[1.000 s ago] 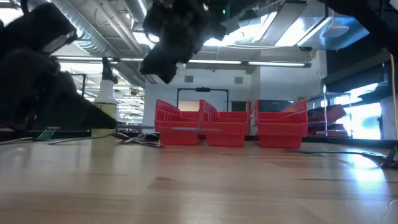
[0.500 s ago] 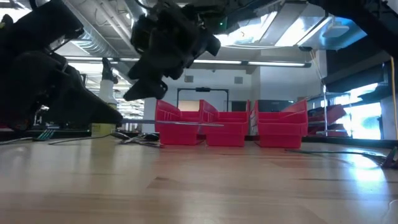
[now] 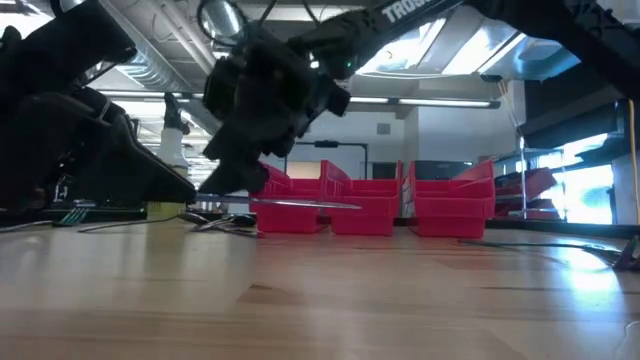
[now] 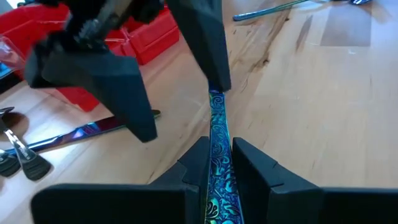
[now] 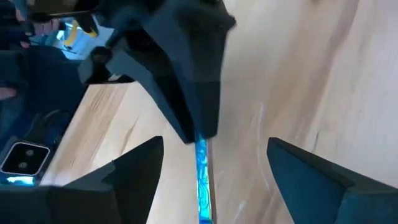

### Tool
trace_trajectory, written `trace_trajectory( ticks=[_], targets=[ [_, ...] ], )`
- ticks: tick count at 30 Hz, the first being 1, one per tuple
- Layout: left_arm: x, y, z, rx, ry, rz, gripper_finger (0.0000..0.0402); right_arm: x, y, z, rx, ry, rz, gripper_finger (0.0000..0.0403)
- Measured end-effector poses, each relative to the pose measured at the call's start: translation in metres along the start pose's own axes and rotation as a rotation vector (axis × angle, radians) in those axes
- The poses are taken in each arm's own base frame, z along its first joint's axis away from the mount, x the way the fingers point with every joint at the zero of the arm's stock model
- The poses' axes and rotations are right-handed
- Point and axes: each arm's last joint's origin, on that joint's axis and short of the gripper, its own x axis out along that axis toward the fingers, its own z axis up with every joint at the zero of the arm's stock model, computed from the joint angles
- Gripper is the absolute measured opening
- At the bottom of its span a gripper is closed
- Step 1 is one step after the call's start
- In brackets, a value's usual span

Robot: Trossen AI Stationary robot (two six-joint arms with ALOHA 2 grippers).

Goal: Sort silverware
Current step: Put the blue knife into the right red silverware bin

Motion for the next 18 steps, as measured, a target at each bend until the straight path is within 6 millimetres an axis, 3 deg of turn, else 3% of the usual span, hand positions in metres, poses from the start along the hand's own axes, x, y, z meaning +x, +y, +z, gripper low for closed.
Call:
trace_trajectory(
  ticks=[18],
  targets=[
    [0.000,0.000,0.000,0.018,-0.003,0.003,0.0041,0.015,-0.010,-0.014,0.209,0.044,0.106,0.0259]
  ],
)
